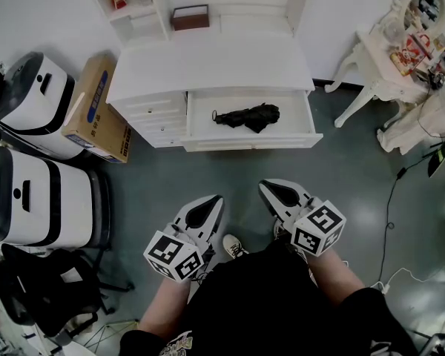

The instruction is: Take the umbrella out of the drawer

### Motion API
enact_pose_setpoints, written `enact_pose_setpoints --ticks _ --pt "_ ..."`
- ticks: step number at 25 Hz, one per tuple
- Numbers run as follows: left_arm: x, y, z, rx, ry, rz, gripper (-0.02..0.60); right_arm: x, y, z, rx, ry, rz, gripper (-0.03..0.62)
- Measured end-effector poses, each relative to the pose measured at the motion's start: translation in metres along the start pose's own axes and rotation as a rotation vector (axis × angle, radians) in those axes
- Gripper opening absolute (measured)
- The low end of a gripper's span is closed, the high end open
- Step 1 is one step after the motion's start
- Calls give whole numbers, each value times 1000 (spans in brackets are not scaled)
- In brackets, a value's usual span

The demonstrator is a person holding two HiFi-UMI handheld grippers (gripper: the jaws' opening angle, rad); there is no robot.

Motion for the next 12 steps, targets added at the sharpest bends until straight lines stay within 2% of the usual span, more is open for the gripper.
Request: enact_pose_setpoints --ticks 4,12 --pt "0 -1 1 -8 -8 -24 5 -2 0 -3 -4 -5 -2 2" --pt "-6 -6 2 -19 -17 -17 5 -2 -3 -14 -24 0 3 2"
Point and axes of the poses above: the fingertips, and each gripper's own axes: z backward along the fingers, x to its right, y out of its top, the point moved 7 cm from there along z, backward along the fingers, and after that the axes turned 2 degrees about x, right-handed, at the moved point
